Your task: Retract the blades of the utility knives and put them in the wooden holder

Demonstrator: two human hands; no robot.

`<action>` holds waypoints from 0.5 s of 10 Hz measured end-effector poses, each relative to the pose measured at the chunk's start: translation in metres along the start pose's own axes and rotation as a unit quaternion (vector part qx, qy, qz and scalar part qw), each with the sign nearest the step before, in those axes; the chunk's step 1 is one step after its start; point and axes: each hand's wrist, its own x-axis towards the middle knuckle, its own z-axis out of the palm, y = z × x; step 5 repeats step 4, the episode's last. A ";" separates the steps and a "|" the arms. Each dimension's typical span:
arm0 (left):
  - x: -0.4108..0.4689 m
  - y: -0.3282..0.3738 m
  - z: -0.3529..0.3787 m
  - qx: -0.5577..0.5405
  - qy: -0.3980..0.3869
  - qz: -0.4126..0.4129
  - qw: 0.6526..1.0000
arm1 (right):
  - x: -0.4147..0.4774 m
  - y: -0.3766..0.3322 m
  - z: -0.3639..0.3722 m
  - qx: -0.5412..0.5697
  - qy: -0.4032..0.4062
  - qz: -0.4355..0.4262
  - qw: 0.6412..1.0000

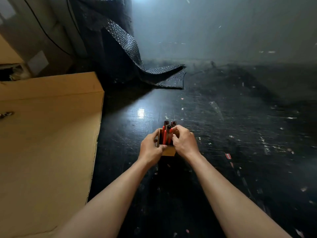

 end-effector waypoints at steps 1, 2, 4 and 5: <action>0.001 -0.002 0.000 -0.006 0.003 0.002 1.000 | 0.001 0.002 0.003 -0.007 -0.009 0.005 1.000; 0.003 -0.006 0.003 -0.011 0.002 -0.007 1.000 | 0.002 0.002 0.001 -0.007 -0.005 0.007 1.000; -0.004 -0.003 0.001 -0.034 0.025 -0.045 0.998 | -0.011 -0.007 -0.022 -0.006 0.010 0.003 1.000; -0.004 -0.003 0.001 -0.034 0.025 -0.045 0.998 | -0.011 -0.007 -0.022 -0.006 0.010 0.003 1.000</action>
